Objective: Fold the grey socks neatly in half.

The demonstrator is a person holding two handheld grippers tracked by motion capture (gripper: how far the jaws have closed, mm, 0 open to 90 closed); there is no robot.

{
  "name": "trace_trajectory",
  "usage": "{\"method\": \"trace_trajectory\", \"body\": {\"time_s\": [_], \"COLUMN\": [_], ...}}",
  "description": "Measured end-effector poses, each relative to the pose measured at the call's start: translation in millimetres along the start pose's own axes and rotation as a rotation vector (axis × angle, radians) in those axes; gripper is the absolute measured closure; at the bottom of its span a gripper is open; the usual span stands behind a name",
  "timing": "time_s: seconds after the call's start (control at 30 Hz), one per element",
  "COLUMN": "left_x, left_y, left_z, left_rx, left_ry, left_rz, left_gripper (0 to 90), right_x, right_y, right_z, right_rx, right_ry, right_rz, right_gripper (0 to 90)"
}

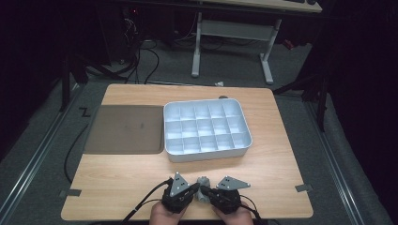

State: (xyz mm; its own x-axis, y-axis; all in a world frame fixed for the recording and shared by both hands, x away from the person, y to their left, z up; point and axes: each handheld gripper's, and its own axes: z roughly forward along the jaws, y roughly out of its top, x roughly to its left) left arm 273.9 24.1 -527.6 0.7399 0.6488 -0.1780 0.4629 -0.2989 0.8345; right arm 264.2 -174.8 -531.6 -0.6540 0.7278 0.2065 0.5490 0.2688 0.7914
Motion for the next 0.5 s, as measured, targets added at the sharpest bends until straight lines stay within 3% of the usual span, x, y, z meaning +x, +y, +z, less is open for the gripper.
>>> {"method": "trace_trajectory", "body": {"time_s": [0.23, 0.5], "left_x": [-1.1, -1.1], "left_y": [-1.8, -2.0], "left_z": [2.6, 3.1], "left_rx": [0.015, 0.018], "left_ry": [0.012, 0.016], "left_rz": [0.016, 0.017], "left_gripper": [90.0, 90.0], "right_x": [-1.8, -5.7], "right_y": [0.2, 0.3], "right_z": [-1.0, -10.1], "right_rx": [-0.003, -0.018], "right_ry": [0.006, -0.008], "right_rz": [0.007, 0.024], "right_gripper": [89.9, 82.4]}}
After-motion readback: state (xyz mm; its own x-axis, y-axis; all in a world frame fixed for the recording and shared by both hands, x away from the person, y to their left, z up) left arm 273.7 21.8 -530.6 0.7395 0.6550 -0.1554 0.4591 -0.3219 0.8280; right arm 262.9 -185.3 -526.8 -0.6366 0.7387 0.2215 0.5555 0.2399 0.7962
